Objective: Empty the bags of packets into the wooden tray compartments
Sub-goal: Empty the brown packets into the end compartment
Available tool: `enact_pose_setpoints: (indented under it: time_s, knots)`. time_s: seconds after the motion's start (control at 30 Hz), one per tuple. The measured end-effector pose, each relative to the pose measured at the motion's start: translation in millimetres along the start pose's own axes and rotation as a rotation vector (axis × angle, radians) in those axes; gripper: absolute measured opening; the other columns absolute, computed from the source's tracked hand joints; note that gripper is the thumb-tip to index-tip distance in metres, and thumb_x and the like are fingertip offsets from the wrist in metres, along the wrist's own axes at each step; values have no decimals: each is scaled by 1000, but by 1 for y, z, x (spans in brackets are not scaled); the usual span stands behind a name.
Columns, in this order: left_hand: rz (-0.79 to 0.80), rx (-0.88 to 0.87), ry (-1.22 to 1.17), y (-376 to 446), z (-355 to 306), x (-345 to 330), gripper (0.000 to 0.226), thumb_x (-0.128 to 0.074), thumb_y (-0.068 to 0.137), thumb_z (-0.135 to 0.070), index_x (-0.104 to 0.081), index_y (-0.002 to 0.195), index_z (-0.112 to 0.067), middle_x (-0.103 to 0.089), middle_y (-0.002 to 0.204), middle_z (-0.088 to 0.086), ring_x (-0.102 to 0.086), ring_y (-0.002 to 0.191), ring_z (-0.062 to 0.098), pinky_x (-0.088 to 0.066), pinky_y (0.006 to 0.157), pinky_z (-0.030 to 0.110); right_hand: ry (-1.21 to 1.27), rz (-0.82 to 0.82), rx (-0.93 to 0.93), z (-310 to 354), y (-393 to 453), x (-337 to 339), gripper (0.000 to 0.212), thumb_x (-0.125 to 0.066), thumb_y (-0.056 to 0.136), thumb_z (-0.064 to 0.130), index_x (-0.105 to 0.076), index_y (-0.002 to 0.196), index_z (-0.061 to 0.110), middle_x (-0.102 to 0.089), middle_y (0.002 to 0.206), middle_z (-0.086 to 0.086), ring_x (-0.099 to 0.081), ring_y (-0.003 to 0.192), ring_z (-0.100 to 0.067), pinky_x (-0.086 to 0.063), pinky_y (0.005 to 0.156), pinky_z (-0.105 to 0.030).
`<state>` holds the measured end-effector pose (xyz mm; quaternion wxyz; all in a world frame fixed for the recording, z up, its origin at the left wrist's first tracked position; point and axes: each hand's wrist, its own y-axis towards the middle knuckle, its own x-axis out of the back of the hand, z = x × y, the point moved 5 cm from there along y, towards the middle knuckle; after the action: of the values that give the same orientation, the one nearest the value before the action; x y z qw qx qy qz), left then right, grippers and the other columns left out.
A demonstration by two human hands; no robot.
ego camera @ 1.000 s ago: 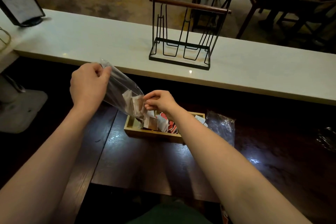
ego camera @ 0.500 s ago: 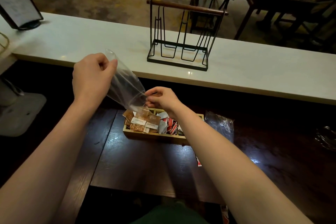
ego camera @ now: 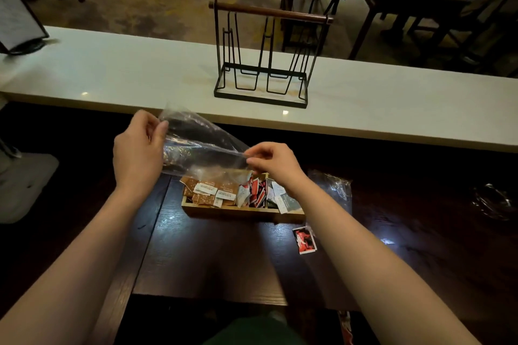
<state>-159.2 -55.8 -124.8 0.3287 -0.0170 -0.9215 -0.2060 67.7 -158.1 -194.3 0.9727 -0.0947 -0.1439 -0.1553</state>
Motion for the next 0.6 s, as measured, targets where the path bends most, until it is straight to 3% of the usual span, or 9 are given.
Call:
enact_pose_setpoints:
  time_s: [0.1, 0.2, 0.33, 0.4, 0.5, 0.6]
  knots:
    - [69, 0, 12, -12, 7, -16, 19, -53, 94, -31, -55, 86, -14, -57, 71, 2, -55, 65, 22, -42, 55, 34, -78, -105, 10, -14, -12, 13, 12, -67, 84, 11, -71, 84, 22, -70, 80, 1, -66, 73, -12, -58, 72, -28]
    - [172, 1, 28, -26, 13, -33, 15, -53, 92, -31, -54, 86, -17, -58, 70, -1, -59, 66, 20, -53, 59, 43, -144, -227, 2, -32, -26, 31, 16, -69, 84, 14, -68, 76, 28, -66, 74, 8, -63, 71, -9, -55, 67, -25]
    - [291, 2, 41, -45, 15, -54, 9, -55, 91, -28, -54, 87, -20, -58, 69, -3, -58, 65, 19, -52, 62, 45, -194, -414, -29, -59, -46, 61, 9, -67, 84, 15, -67, 77, 22, -62, 89, -1, -61, 78, -13, -50, 68, -21]
    - [362, 8, 70, -54, 15, -64, 10, -55, 91, -33, -53, 90, -23, -58, 71, -7, -58, 68, 20, -52, 63, 43, -231, -566, -38, -68, -57, 81, 8, -67, 83, 12, -66, 78, 17, -55, 99, -3, -59, 80, -14, -44, 70, -13]
    - [493, 10, 102, -69, 17, -82, 12, -53, 91, -36, -52, 94, -25, -59, 77, -9, -59, 72, 16, -50, 65, 38, -298, -797, -55, -83, -76, 110, 3, -64, 83, 7, -64, 80, 6, -56, 104, -14, -58, 82, -24, -42, 73, -23]
    - [588, -41, 114, -86, 17, -95, 9, -53, 92, -32, -53, 95, -24, -59, 84, -8, -56, 70, 9, -46, 63, 33, -376, -941, -168, -105, -98, 131, 6, -60, 85, 11, -61, 84, 6, -60, 99, -15, -58, 83, -30, -39, 71, -31]
